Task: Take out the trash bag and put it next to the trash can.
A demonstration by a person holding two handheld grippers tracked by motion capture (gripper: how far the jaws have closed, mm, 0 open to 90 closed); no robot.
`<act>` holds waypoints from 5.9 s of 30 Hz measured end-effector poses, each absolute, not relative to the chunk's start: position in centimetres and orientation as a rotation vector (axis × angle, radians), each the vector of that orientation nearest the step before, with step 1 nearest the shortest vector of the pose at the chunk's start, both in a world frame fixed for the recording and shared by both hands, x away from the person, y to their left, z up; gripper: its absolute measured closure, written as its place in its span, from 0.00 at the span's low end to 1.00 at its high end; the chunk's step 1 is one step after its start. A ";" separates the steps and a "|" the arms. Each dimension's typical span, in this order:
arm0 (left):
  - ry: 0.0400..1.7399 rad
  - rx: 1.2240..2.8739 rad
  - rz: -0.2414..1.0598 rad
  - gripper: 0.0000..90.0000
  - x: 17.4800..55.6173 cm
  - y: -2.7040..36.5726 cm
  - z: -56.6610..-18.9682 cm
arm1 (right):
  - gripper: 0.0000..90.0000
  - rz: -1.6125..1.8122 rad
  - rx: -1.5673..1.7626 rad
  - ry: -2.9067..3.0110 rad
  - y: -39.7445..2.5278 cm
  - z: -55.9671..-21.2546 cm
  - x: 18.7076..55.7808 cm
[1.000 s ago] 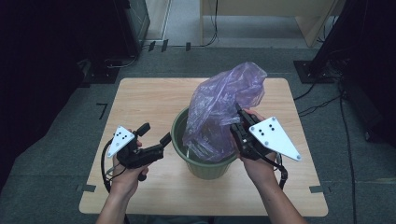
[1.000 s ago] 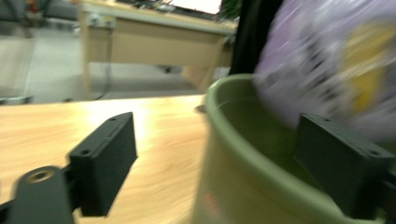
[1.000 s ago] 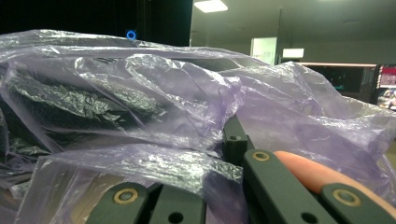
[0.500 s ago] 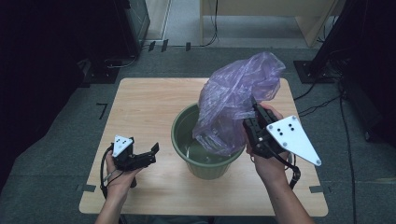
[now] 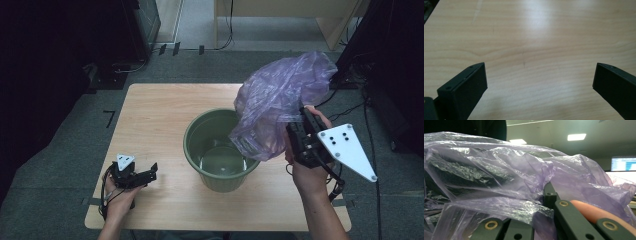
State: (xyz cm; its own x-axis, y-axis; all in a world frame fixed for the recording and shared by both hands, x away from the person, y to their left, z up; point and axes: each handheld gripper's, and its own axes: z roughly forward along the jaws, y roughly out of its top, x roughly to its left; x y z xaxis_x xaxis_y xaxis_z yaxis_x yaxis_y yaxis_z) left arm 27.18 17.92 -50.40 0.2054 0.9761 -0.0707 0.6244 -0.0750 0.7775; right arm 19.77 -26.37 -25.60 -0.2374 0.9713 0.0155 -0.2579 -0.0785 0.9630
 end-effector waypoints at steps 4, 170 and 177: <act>1.510 1.810 0.641 0.00 27.1 18.0 -50.9 | 1.00 1.499 0.936 1.122 -27.6 -25.7 19.7; 1.544 1.910 0.644 0.00 27.6 17.3 -51.9 | 0.07 0.848 1.716 1.761 -43.2 -52.2 18.4; 1.544 1.910 0.644 0.00 27.6 17.3 -51.9 | 0.08 0.861 1.727 1.761 -43.2 -52.3 18.2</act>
State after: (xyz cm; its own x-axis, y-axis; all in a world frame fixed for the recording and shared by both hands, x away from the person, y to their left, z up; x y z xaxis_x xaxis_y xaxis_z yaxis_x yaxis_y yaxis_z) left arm 27.56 17.31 -51.94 0.2080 0.9781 0.0037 0.6909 -0.1496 0.7073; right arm 18.20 -43.15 -52.31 -0.0489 0.9967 0.0654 0.6635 -0.0165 0.7480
